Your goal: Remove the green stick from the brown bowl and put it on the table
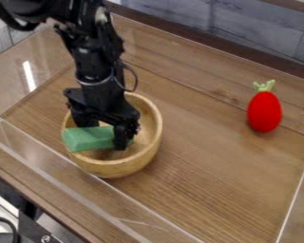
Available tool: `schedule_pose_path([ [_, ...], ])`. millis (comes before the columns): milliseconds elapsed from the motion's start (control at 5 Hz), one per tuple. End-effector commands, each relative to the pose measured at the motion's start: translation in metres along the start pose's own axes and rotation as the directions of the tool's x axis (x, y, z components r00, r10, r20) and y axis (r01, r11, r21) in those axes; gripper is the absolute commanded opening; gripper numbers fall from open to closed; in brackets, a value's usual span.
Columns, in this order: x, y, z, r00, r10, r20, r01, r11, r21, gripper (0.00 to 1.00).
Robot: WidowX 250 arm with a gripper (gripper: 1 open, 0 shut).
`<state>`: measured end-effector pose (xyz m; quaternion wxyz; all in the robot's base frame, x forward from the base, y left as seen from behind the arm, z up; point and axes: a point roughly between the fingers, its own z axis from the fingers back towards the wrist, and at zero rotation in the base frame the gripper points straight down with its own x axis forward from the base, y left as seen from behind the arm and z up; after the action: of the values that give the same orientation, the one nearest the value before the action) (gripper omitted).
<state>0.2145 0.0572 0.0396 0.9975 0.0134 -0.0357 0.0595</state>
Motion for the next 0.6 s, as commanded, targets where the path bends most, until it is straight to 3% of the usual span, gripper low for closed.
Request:
schedule_pose_path([
  [0,0.0061,0.0011,-0.0004,1.0,-0.015,0.019,0.015,1.0,0.005,1.0],
  [200,0.008,0.0025,-0.0023,1.0,-0.022,0.018,0.022,1.0,-0.002,1.0],
  [400,0.0136,0.0073,-0.0101,0.999,0.035,0.018,-0.035,0.999,-0.007,1.0],
])
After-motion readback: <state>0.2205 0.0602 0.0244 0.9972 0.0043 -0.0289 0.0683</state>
